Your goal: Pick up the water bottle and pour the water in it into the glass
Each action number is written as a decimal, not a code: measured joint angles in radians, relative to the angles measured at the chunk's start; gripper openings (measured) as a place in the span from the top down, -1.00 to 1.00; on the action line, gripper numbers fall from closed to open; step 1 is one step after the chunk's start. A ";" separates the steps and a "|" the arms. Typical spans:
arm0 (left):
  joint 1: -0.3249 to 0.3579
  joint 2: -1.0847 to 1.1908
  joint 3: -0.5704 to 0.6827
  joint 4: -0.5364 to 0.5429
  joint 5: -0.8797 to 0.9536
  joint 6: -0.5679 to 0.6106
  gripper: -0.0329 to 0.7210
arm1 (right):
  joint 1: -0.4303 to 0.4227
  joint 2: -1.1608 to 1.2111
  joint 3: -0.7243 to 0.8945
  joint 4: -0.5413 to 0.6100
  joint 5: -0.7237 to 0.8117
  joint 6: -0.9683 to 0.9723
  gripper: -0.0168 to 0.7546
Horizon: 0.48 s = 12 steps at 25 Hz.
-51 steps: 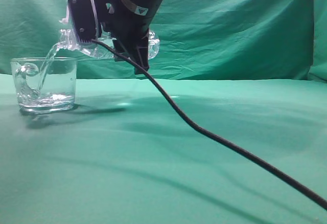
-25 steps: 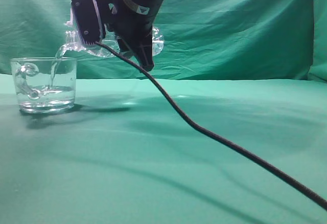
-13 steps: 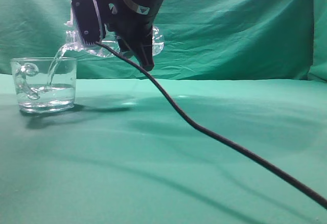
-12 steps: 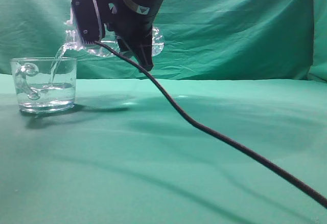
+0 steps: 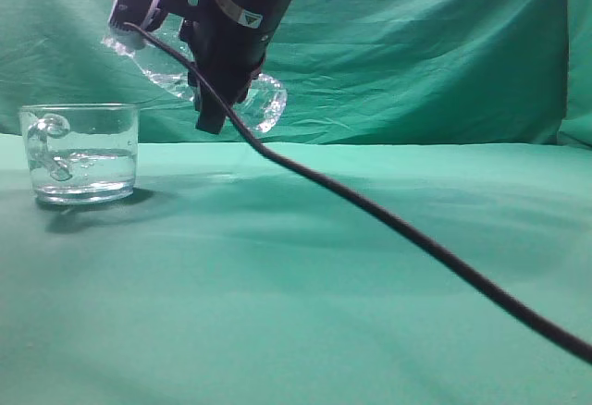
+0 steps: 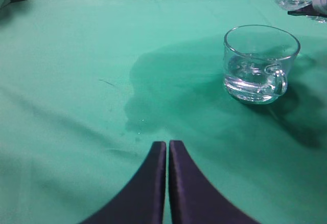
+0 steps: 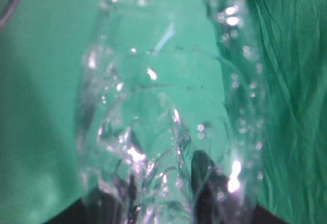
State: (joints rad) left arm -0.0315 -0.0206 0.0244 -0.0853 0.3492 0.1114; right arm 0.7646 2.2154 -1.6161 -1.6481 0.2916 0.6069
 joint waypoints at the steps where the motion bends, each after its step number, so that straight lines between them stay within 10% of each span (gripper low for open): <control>1: 0.000 0.000 0.000 0.000 0.000 0.000 0.91 | 0.000 0.000 0.000 0.017 0.000 0.038 0.26; 12: 0.000 0.000 0.000 0.000 0.000 0.000 0.91 | -0.029 -0.270 0.089 0.496 -0.022 0.331 0.26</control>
State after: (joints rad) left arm -0.0315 -0.0206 0.0244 -0.0853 0.3492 0.1114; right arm 0.7353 1.9457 -1.5268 -1.1523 0.2700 0.9376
